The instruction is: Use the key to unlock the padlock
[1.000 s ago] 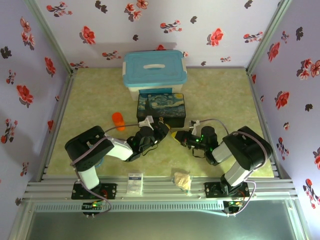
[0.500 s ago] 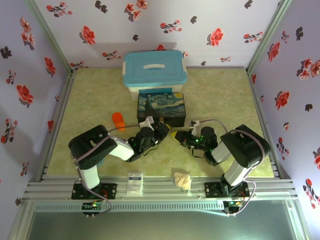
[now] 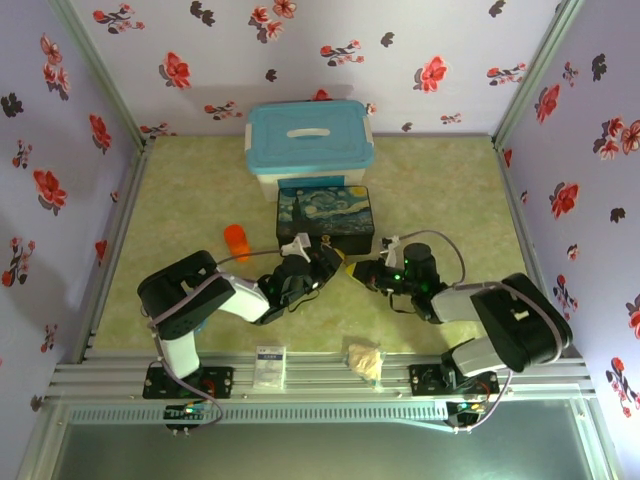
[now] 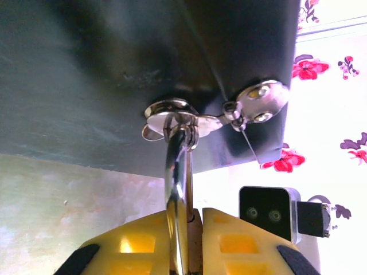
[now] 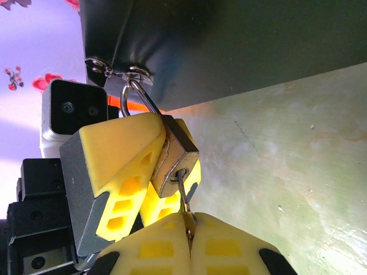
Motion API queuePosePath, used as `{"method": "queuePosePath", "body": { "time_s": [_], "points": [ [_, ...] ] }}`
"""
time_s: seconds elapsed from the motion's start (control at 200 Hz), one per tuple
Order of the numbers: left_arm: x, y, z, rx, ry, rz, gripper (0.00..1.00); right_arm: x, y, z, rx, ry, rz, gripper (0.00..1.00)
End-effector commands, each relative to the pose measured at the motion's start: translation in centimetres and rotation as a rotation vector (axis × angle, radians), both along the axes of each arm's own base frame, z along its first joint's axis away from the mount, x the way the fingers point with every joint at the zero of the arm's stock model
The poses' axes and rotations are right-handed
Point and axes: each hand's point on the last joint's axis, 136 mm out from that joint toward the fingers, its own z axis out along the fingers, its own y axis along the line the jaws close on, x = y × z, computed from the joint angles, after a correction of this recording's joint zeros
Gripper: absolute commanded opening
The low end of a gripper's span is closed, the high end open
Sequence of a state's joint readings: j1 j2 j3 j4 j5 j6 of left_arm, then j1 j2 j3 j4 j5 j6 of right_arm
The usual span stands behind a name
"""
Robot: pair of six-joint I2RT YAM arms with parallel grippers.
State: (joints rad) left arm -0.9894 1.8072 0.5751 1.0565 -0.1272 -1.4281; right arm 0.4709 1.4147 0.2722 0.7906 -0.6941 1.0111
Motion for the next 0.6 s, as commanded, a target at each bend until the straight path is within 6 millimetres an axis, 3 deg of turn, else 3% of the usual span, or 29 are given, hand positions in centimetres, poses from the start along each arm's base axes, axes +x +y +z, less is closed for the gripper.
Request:
{"method": "queuePosePath", "body": {
  "time_s": [0.0, 0.245, 0.4, 0.595],
  "points": [
    [-2.1, -2.4, 1.9, -0.055, -0.033, -0.122, 0.0, -0.3, 1.0, 2.5, 0.005, -0.109, 0.111, 0.0],
    [-2.1, -3.0, 2.6, -0.09, -0.045, -0.139, 0.0, -1.0, 0.7, 2.9, 0.043, -0.088, 0.165, 0.0],
    [-2.5, -3.2, 3.1, -0.092, -0.079, -0.157, 0.0, 0.3, -0.2, 3.9, 0.084, -0.09, 0.13, 0.0],
    [-2.8, -3.5, 2.9, -0.123, -0.094, -0.177, 0.0, 0.8, 0.4, 6.4, 0.22, -0.111, 0.15, 0.0]
  ]
}}
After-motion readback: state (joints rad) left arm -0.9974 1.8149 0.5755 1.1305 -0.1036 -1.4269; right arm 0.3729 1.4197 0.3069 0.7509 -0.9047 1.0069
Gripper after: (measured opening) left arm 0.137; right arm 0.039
